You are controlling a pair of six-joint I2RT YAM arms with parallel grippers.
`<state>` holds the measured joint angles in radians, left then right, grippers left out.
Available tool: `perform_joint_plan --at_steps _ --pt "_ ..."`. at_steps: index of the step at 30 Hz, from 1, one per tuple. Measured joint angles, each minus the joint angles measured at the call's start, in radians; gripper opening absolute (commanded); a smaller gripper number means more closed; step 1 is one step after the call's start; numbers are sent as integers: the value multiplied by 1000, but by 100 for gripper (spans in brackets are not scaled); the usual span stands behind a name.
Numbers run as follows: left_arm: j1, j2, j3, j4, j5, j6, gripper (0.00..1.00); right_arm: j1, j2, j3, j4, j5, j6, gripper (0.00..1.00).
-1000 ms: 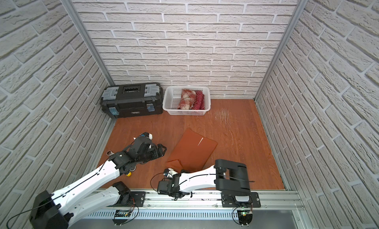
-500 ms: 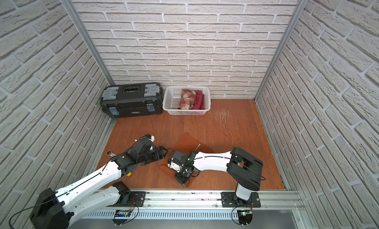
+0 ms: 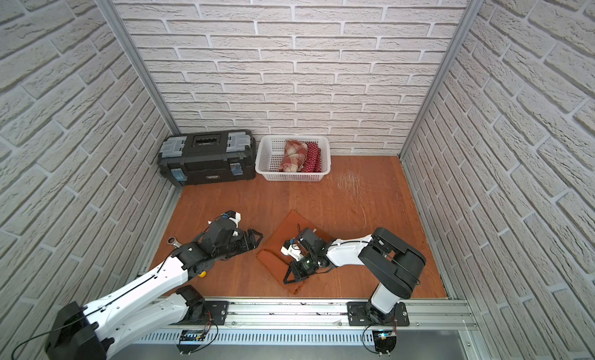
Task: Roll up the skirts
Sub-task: Roll the skirt at the center of the board.
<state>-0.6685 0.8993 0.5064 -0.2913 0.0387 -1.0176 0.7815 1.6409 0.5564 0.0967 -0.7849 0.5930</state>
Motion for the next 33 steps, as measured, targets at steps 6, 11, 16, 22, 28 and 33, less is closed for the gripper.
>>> perform_joint_plan --at_steps 6,11,16,22,28,33 --pt "-21 -6 -40 27 3 -14 49 -34 40 -19 101 -40 51 2" --pt "-102 -85 -84 27 -26 -34 0 -43 79 2 110 -77 53 2" --pt "-168 -154 -103 46 -52 -26 0 -49 111 19 124 -108 49 2" --pt "-197 -1 -120 139 -11 0 0 -60 121 22 122 -126 40 2" --pt "-212 180 -119 243 22 39 0 -68 130 22 127 -141 39 2" --pt "-213 262 -104 326 22 59 0 -75 139 22 133 -153 41 2"
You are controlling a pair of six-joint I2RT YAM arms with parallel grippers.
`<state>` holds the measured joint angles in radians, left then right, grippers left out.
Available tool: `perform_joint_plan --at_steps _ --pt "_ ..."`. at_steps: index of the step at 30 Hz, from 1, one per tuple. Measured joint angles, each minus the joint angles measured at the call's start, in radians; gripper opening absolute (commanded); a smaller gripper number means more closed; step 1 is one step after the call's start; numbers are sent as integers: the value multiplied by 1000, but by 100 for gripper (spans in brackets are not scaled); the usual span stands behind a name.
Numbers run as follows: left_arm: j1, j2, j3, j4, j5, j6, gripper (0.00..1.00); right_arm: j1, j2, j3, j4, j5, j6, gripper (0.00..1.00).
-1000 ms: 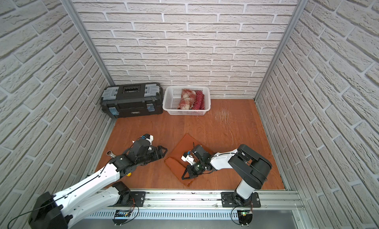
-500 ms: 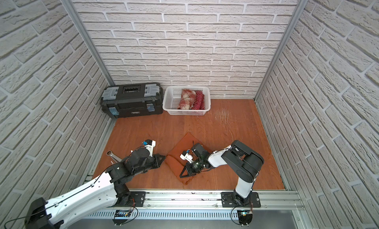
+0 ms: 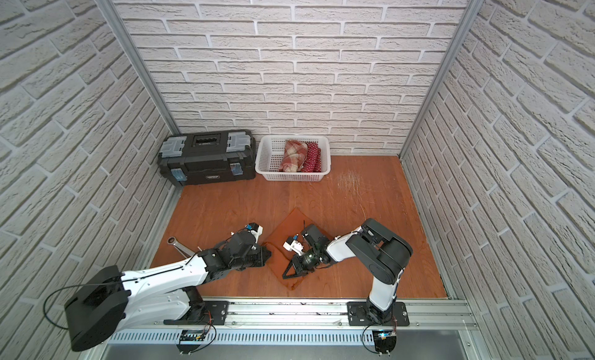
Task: Roll up the skirts
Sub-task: Roll the skirt at the center of the board.
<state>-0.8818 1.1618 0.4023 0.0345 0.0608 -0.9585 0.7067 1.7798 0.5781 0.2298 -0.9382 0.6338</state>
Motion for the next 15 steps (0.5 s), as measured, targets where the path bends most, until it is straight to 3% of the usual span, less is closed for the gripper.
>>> perform_joint_plan --at_steps 5,9,15 --pt "0 84 20 87 3 18 0 -4 2 0 2 -3 5 2" --pt "5 164 23 151 10 23 0 -4 2 0 -1 -2 7 17" --pt "49 303 23 316 50 4 0 -4 -57 0 -52 48 14 31"
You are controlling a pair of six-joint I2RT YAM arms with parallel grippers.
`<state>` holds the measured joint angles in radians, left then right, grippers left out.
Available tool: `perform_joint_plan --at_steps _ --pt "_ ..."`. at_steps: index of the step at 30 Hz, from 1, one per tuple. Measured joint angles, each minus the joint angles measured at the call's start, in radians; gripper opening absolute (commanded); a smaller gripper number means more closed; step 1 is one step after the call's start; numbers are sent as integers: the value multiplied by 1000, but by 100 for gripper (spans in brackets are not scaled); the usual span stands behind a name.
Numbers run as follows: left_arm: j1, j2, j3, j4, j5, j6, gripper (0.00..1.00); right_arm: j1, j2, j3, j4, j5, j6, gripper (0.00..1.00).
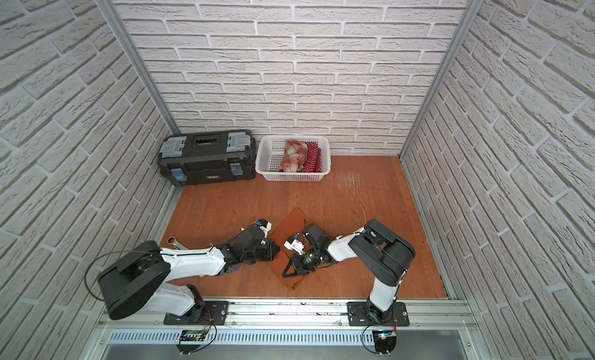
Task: Roll up the skirts
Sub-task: Roll the skirt at the center of the board.
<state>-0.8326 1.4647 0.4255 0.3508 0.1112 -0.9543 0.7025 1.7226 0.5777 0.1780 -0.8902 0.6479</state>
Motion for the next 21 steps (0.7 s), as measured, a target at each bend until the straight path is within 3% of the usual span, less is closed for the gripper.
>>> perform_joint_plan --at_steps 5,11,13,15,21 --pt "21 110 19 140 56 -24 0 14 -148 -6 -164 156 -11 40" --pt "25 154 22 212 89 -39 0 61 -443 53 -573 451 -80 42" --pt "23 163 22 228 94 -45 0 79 -527 101 -688 540 -89 29" --pt "16 172 23 245 96 -48 0 101 -577 138 -744 606 -93 5" --pt "-1 205 28 293 97 -64 0 253 -506 234 -768 725 -84 2"
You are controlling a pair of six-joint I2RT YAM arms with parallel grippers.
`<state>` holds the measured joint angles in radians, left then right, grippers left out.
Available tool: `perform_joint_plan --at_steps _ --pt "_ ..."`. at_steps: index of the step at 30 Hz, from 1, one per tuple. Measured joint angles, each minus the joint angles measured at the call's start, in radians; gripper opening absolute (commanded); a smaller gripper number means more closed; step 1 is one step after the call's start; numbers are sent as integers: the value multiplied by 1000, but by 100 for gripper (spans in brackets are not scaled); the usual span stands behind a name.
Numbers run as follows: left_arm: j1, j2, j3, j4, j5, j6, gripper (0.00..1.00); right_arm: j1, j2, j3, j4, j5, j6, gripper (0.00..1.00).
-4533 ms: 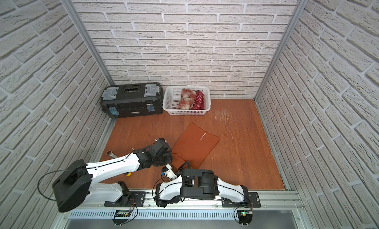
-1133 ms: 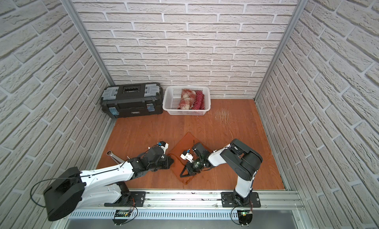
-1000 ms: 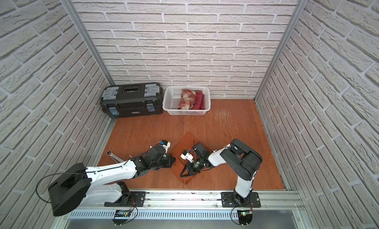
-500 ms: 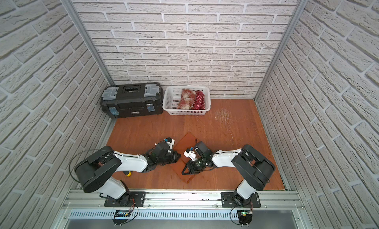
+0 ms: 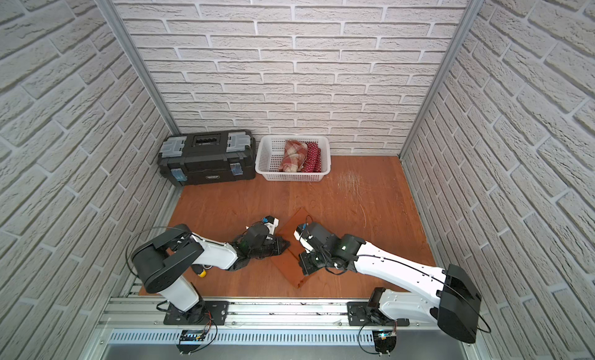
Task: Roll up the skirts
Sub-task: Roll the skirt at the center of the board.
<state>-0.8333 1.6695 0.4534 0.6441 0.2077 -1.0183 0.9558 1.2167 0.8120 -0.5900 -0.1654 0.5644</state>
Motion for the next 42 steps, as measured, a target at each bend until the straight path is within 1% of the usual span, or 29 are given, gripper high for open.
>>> perform_joint_plan --at_steps 2,5,9,13,14,15,16,17,19,20,25,27,29,31,33,34,35,36,39,42 --pt "0 1 0 4 0 -4 0 24 63 5 21 16 -1 2" --pt "0 0 0 3 0 -5 0 28 150 1 23 71 -3 2" --pt "-3 -14 0 -19 0 -5 0 28 222 -27 34 129 0 2" --pt "-6 -48 2 -83 0 -3 0 27 290 -34 78 142 7 2" --pt "-6 -59 3 -103 -1 -3 10 27 290 -35 84 142 9 2" --pt "-5 -75 4 -129 -4 -1 35 27 291 -38 89 142 13 2" --pt "-3 -94 4 -151 -5 3 57 27 293 -38 92 140 16 2" --pt "1 -119 6 -176 -5 3 69 27 296 -39 97 139 23 2" --pt "11 -197 8 -245 -10 8 96 27 298 -45 108 137 31 2" --pt "23 -244 8 -288 -17 14 98 27 297 -50 112 136 32 2" --pt "109 -536 32 -551 -113 62 98 25 298 -52 114 135 34 2" --pt "121 -636 31 -622 -139 65 95 20 307 -41 105 134 31 2" --pt "114 -723 4 -663 -150 52 89 16 315 -31 98 132 25 2" --pt "90 -788 -51 -690 -166 19 77 12 324 -21 88 127 19 2" --pt "63 -822 -116 -705 -175 -20 66 9 333 -11 79 121 10 2" --pt "47 -830 -150 -708 -182 -40 58 8 337 -7 75 119 5 2" --pt "34 -832 -178 -710 -187 -63 51 8 341 -3 72 117 3 2" --pt "23 -830 -203 -709 -193 -85 47 8 344 0 70 115 -1 2" --pt "3 -798 -239 -693 -205 -120 50 8 347 2 69 114 -5 2" --pt "-3 -729 -239 -628 -209 -148 51 8 346 2 69 114 -7 2"
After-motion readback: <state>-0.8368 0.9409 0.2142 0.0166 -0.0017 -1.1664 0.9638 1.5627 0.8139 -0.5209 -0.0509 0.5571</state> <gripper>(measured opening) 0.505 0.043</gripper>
